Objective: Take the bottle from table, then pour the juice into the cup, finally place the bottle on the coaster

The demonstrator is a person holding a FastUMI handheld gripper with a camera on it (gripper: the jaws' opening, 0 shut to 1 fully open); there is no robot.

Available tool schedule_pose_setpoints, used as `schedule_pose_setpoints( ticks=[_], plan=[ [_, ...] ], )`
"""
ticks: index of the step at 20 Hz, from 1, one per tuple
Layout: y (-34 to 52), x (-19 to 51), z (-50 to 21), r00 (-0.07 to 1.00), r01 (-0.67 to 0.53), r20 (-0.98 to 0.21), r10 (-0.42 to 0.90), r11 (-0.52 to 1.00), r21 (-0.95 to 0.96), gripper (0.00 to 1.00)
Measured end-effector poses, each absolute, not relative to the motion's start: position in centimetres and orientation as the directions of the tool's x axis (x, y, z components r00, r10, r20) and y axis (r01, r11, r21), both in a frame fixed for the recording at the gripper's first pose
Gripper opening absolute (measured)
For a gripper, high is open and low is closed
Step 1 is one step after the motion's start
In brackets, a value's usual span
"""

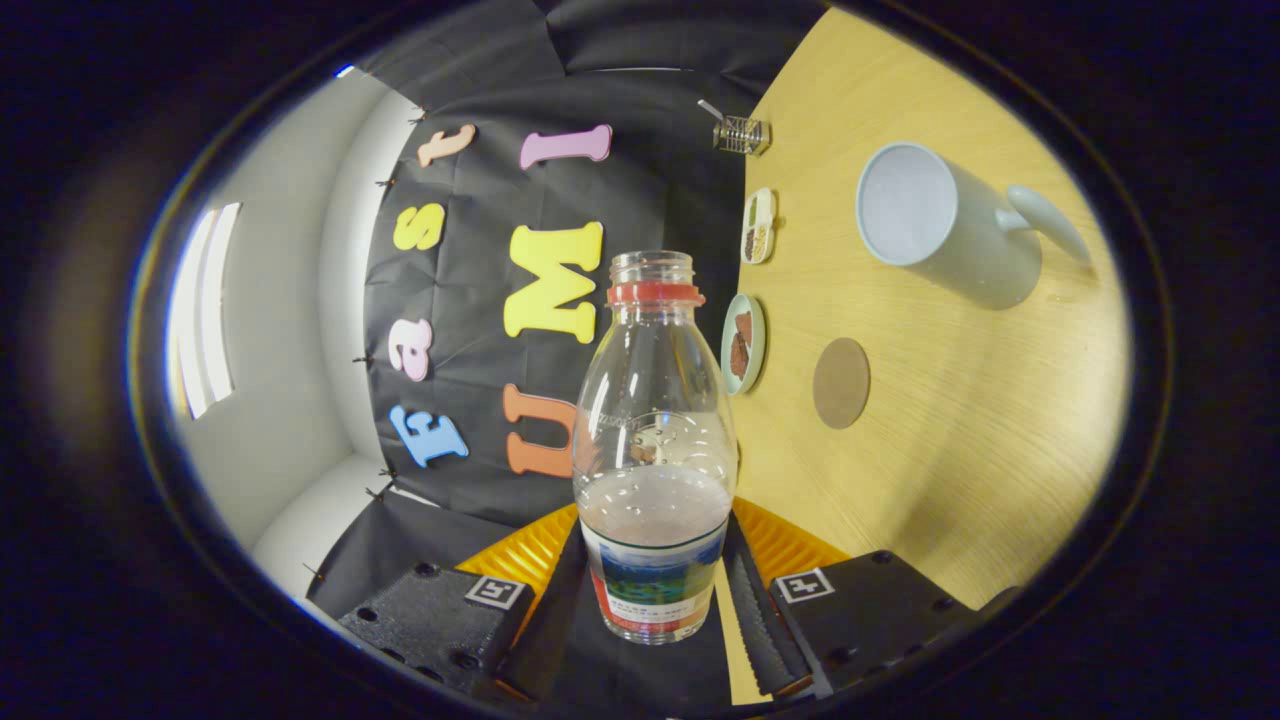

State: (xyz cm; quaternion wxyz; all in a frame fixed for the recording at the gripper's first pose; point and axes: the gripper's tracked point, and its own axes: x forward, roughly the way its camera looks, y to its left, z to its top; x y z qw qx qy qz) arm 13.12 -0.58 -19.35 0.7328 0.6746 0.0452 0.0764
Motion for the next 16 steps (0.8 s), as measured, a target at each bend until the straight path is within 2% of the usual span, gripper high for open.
schedule_pose_setpoints(
  ticks=[11, 16],
  plan=[
    [-2.1, 13.1, -17.0, 0.981, -0.087, 0.114, 0.16, -0.163, 0.983, 0.76],
    [-2.3, 12.9, -16.7, 0.98, -0.098, 0.131, 0.15, -0.209, 0.973, 0.76]
  ],
)
